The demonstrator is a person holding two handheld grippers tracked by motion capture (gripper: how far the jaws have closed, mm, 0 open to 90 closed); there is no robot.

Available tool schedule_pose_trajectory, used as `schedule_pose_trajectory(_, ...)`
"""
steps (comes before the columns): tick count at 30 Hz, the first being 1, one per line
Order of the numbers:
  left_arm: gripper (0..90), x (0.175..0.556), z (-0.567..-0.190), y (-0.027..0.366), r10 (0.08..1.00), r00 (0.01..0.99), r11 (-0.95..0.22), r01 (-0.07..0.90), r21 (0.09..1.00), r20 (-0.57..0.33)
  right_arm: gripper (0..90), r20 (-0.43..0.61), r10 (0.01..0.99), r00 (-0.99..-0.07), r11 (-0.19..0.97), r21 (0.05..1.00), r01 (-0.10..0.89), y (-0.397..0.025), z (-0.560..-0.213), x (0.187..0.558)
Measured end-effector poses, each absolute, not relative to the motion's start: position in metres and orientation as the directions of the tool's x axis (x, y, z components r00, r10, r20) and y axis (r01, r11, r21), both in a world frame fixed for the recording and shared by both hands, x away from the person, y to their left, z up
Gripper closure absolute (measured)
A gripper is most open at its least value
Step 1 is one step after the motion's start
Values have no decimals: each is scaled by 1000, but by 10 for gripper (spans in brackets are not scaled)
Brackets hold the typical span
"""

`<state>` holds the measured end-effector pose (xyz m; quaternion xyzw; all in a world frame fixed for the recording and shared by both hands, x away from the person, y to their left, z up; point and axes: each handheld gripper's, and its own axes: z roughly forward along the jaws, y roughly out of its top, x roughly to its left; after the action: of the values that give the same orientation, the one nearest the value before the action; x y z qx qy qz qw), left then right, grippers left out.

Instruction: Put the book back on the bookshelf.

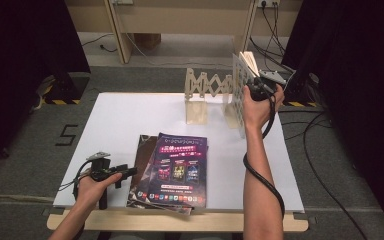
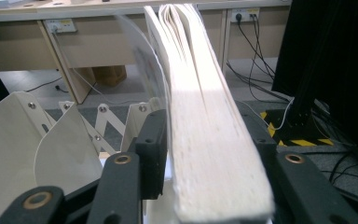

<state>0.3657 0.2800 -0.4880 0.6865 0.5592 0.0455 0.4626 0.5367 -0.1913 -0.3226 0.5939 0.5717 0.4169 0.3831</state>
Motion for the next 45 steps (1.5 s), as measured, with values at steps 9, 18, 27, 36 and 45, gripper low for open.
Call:
schedule_pose_trajectory(9,419,364,-487,278,808,379,47,723,689,-452,581,55,998,-7,-49,940,337,-193,-316,524)
schedule_pose_trajectory(18,418,364,-486,278,806,380,48,721,691,-453,577,54,998,-11,-47,939,342,-192,-314,519)
schedule_pose_trajectory(27,418,363,-485,277,807,382,48,718,694,-450,574,55,998,-14,-47,941,336,-192,-313,513)
schedule_pose_trajectory(36,417,363,-484,277,806,383,47,718,694,-451,570,54,998,-14,-47,943,330,-191,-311,506)
schedule_pose_trajectory(45,417,362,-483,277,806,383,50,716,696,-452,564,42,999,-15,-36,950,309,-193,-308,495)
